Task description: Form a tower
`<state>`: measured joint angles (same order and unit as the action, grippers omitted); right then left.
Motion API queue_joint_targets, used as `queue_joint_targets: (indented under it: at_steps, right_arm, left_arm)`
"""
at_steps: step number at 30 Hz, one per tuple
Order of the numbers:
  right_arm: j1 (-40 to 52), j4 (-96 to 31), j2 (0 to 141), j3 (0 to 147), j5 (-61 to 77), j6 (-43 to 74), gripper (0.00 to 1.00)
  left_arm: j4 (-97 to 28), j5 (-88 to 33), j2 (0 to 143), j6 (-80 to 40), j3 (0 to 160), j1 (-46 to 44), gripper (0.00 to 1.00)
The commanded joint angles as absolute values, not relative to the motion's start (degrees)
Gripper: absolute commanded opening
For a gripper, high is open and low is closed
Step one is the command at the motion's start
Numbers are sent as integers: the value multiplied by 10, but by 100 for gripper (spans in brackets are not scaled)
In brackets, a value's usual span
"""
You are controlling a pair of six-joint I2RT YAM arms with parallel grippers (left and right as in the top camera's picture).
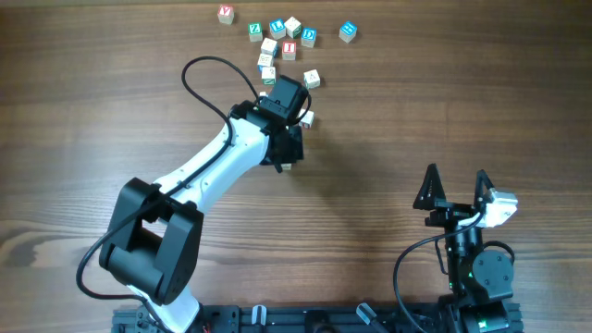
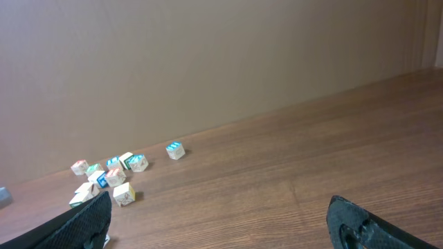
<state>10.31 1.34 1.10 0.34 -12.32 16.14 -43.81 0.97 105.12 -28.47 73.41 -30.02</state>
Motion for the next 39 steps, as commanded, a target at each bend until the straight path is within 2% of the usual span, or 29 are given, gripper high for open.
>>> queue_joint_targets:
  at_steps: [1,10,28,39]
  right_arm:
    - [101,16,8,3,-131,152,100]
    - [101,16,8,3,-131,152,100]
    - [101,16,8,3,-131,152,100]
    - [101,16,8,3,-131,152,100]
  left_arm:
    - [-428,11,1058,-292,725,-303,17]
    - [-428,12,1058,-292,724,-303,17]
    - [-430,14,1058,-257,722,-303,26]
    - [-426,16,1058,-257,722,-303,27]
